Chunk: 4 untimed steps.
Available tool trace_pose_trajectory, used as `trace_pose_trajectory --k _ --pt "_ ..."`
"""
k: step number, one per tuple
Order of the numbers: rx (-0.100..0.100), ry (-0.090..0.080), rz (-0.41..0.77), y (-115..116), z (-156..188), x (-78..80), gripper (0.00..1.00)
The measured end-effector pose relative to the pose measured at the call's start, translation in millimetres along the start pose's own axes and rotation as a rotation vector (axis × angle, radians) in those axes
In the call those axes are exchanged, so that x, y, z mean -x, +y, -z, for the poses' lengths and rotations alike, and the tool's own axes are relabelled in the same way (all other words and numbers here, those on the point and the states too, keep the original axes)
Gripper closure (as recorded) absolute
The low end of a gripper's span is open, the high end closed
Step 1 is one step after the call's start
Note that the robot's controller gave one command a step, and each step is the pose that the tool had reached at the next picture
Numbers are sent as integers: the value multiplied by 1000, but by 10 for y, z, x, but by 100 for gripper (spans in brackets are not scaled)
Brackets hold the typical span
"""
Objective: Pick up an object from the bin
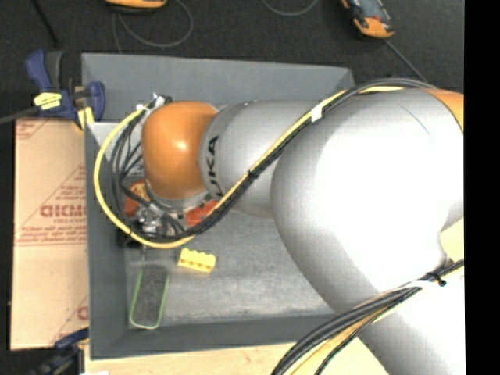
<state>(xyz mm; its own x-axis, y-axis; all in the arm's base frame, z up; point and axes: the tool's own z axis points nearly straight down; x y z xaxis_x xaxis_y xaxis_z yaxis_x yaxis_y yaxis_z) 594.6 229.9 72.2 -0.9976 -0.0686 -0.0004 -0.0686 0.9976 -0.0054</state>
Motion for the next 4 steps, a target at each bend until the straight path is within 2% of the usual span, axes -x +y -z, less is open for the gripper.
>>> trace_pose_trajectory --k 1,2,3,4 --pt "5 -4 179 -142 9 -223 100" --pt "8 37 16 -267 19 271 100" --pt "8 37 16 -267 19 271 100" --pt "6 -3 36 -232 1192 97 100"
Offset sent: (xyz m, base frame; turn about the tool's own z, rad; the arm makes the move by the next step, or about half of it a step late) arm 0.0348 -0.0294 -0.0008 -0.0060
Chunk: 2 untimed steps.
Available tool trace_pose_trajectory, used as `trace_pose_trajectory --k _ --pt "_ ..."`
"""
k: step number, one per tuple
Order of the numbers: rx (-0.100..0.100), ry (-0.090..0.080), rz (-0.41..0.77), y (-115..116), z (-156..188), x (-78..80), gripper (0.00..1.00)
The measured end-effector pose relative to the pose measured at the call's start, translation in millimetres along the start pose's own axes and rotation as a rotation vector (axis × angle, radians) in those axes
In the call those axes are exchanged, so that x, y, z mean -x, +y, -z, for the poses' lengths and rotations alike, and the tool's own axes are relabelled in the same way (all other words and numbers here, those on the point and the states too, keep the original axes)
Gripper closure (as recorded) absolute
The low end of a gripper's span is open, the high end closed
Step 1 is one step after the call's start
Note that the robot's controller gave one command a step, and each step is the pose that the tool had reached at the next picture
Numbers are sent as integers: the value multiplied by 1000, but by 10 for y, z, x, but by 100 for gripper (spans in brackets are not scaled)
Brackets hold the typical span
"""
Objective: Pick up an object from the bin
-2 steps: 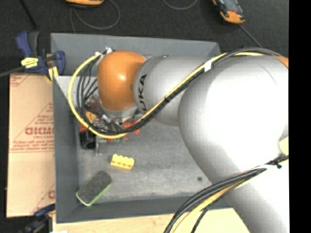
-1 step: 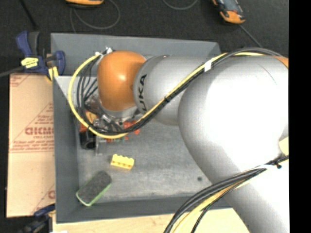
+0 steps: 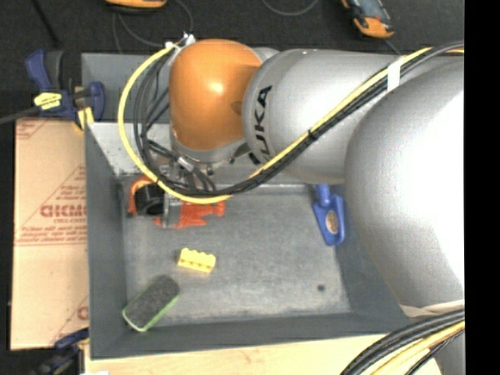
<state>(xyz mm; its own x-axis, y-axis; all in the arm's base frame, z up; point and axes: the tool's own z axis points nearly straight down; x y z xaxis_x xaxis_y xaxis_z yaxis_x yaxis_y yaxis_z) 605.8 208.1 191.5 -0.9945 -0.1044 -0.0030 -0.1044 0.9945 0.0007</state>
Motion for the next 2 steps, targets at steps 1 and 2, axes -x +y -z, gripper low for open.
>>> trace_pose_trajectory --k 1,2 --pt "0 0 0 1 0 0 100" --pt "-1 4 -3 -130 418 -167 100"
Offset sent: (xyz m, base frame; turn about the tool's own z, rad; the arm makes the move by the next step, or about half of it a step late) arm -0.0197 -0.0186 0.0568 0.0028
